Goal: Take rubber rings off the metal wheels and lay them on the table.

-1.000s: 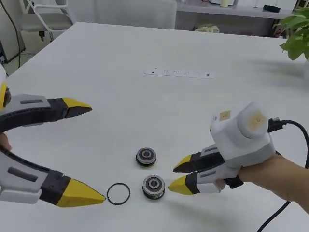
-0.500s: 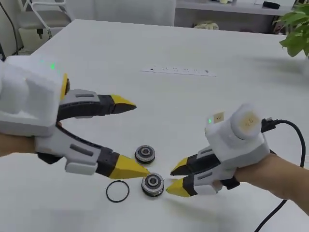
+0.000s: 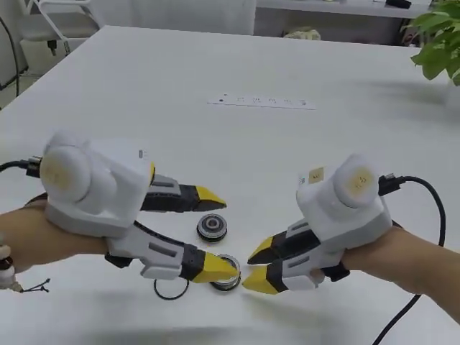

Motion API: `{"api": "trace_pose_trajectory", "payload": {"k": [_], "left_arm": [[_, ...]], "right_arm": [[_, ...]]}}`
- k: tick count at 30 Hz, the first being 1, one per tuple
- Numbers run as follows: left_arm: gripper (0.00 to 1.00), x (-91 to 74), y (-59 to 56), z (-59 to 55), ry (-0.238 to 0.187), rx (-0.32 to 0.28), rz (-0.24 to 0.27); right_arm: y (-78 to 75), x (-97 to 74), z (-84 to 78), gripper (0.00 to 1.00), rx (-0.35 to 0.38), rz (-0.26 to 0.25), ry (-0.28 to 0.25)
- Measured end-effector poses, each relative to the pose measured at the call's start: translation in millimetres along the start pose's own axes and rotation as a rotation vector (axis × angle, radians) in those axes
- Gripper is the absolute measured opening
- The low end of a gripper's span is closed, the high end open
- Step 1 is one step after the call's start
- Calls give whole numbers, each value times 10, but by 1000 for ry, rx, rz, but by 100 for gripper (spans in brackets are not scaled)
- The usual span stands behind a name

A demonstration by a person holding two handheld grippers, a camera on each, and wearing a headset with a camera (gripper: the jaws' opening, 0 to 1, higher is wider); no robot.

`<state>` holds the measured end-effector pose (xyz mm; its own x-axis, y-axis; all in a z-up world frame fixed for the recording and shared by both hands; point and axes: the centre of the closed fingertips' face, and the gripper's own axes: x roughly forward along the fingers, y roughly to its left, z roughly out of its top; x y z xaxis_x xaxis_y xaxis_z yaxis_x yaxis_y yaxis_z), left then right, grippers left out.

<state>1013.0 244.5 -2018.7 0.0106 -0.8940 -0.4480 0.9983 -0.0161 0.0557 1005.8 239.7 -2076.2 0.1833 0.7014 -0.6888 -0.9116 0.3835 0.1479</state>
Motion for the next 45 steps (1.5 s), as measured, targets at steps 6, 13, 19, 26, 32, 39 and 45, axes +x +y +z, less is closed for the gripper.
{"api": "trace_pose_trajectory", "payload": {"k": [6, 13, 19, 26, 32, 39, 45], "left_arm": [[30, 70, -36, -168, 24, -21, 12], [20, 131, 11, -323, 47, -63, 36], [13, 138, -1, -386, 63, -56, 32], [8, 143, -15, -392, 59, -10, 24], [8, 142, -14, -395, 57, -12, 26], [8, 138, -25, -397, 53, -13, 32], [8, 136, -32, -397, 48, -16, 36]], "right_arm": [[38, 48, -24, 17, -2, 16, 16], [53, 71, -30, 17, -1, 24, 17], [44, 78, 1, 17, 6, 23, 1], [39, 97, 22, 17, 15, 19, -13], [26, 118, 35, 15, 18, 15, -23], [16, 104, 3, 6, -23, 12, 4], [-8, 96, 0, 0, -65, -7, 17]]}}
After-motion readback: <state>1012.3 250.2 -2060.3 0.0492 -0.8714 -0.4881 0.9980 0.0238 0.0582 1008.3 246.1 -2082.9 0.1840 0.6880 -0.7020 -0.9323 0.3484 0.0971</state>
